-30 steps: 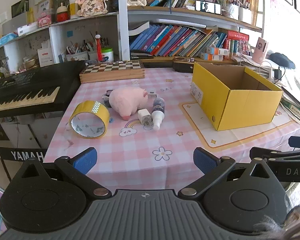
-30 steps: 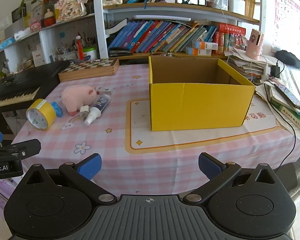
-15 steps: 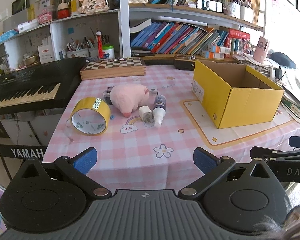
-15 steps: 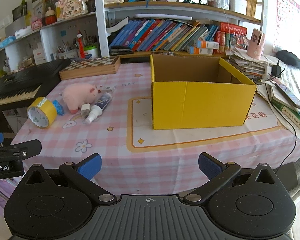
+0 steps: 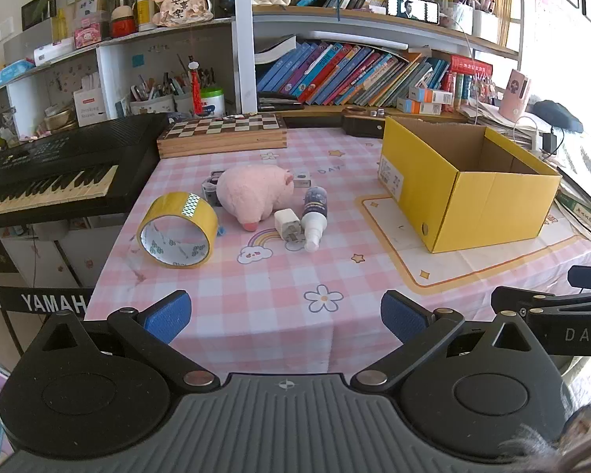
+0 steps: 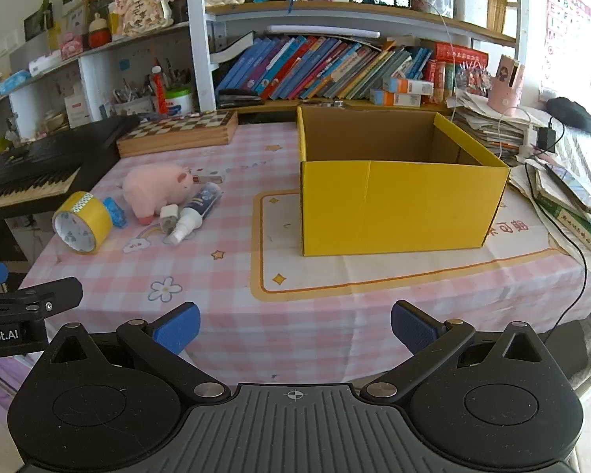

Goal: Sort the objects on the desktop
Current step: 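Move both tools toward the tape roll and lotion bottle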

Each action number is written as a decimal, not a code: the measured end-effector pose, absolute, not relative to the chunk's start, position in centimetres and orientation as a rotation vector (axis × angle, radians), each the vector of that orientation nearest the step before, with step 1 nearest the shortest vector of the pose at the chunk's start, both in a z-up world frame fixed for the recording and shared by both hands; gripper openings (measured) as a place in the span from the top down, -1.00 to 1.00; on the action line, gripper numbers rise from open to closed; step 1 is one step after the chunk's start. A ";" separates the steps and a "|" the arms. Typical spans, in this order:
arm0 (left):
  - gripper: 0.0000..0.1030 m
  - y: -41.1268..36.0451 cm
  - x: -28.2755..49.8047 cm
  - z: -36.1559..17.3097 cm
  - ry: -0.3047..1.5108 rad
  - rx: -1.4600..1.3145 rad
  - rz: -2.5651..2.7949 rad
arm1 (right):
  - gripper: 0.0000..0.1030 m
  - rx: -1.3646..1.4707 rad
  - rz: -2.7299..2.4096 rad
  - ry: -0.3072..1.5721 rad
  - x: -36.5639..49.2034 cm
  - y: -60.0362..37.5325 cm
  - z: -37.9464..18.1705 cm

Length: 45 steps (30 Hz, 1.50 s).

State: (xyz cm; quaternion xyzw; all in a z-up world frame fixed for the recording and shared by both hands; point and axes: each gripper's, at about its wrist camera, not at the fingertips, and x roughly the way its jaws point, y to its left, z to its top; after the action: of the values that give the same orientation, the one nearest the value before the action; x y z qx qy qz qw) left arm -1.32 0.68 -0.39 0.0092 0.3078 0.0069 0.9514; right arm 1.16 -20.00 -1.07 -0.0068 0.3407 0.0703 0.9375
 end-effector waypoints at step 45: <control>-1.00 3.0 0.3 -1.0 0.663 0.006 0.014 | -1.00 -0.045 0.207 0.722 2.2 -17.3 -1.4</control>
State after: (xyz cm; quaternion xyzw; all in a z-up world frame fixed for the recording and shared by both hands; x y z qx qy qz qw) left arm 0.26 2.97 -0.96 0.0031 0.3256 0.0068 0.9455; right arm 2.25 -17.30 -1.39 -0.0220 0.3527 0.1010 0.9300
